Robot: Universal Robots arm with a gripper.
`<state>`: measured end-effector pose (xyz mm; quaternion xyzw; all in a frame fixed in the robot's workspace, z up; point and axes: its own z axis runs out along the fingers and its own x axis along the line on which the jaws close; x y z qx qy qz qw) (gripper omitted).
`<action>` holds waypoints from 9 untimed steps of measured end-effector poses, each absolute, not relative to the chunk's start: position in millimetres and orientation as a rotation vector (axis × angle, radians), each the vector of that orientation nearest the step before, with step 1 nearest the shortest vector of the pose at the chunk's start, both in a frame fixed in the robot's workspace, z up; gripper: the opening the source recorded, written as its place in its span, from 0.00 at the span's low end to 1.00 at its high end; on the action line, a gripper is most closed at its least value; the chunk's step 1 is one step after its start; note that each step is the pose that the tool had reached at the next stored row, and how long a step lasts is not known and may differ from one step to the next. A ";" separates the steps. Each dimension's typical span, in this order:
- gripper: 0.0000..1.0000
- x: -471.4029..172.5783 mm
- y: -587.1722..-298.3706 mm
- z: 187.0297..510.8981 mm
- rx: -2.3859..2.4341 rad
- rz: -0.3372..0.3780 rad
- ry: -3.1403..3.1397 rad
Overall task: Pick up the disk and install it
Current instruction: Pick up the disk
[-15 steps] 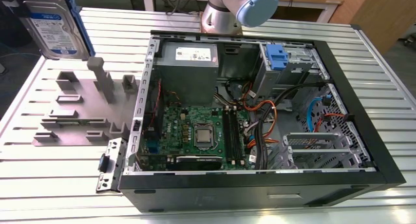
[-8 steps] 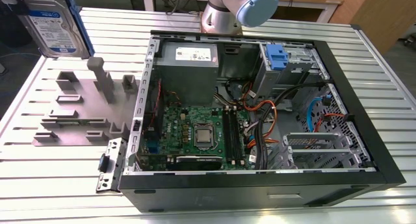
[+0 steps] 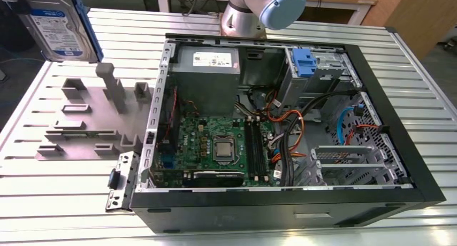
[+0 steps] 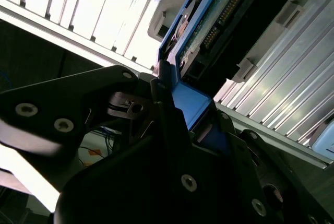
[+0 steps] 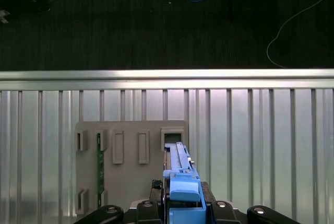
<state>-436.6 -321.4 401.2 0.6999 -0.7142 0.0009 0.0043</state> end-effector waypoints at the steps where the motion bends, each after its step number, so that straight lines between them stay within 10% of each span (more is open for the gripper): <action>1: 0.36 -436.6 -321.3 401.8 2.193 0.003 -2.238; 9: 0.36 -436.2 -320.3 407.8 2.191 0.003 -2.239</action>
